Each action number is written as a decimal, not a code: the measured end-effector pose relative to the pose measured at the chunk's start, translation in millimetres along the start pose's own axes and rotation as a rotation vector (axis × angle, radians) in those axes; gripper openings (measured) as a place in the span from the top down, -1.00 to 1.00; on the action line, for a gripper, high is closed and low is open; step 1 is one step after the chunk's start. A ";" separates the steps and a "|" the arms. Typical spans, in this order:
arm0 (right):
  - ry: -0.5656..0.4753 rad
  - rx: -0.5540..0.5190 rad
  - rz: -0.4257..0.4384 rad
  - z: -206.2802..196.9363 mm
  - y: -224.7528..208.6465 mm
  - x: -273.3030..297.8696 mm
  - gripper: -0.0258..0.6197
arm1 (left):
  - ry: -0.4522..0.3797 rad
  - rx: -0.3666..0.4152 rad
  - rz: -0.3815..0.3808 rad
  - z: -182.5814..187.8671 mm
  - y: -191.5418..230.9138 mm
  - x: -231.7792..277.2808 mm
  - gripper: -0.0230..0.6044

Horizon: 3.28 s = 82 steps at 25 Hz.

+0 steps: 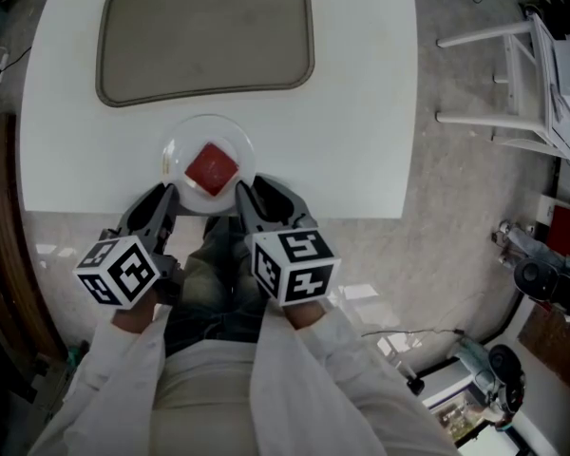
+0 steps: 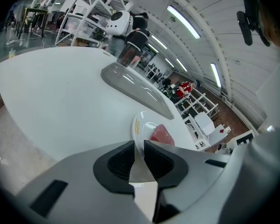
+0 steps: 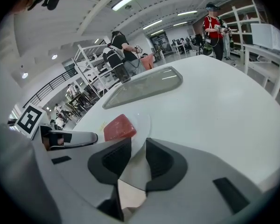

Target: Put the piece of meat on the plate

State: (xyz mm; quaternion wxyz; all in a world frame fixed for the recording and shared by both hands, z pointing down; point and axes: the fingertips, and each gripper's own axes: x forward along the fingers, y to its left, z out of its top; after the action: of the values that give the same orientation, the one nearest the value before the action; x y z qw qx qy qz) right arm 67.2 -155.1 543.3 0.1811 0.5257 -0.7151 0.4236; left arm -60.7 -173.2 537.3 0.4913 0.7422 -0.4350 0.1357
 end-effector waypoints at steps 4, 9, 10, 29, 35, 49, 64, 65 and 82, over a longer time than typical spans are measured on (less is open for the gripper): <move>0.007 0.016 0.005 0.0 2.6 -0.7 0.60 | 0.009 0.018 -0.005 1.5 0.0 -1.4 0.71; 0.012 0.018 -0.010 -2.7 3.1 0.0 0.62 | 0.024 0.057 0.007 -1.2 2.1 -0.9 0.71; 0.011 0.018 -0.011 -3.4 2.4 -0.4 0.62 | 0.027 0.057 0.006 -1.9 1.9 -0.3 0.71; -0.086 0.019 0.008 18.3 23.9 -26.3 0.63 | -0.027 0.053 -0.051 16.1 -16.6 -26.6 0.71; -0.107 0.004 0.017 31.6 39.8 -26.5 0.63 | -0.055 0.074 -0.054 33.5 -15.9 -39.4 0.71; -0.144 -0.020 0.057 98.7 36.5 5.4 0.63 | -0.108 0.119 -0.053 98.4 -22.3 -17.9 0.71; -0.173 -0.065 0.080 209.1 7.9 40.5 0.63 | -0.156 0.135 -0.039 193.6 -48.2 41.1 0.71; -0.170 -0.068 0.079 214.4 5.2 44.2 0.63 | -0.154 0.135 -0.036 198.1 -48.3 46.3 0.71; -0.086 -0.072 0.060 242.9 -32.7 118.4 0.63 | -0.085 0.129 0.046 227.9 -14.0 123.7 0.71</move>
State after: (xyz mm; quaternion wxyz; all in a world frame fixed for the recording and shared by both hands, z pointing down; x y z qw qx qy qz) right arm 96.8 -422.3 500.6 0.1561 0.5148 -0.7526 0.3797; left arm -29.0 -427.8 497.1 0.4203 0.7673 -0.4627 0.1428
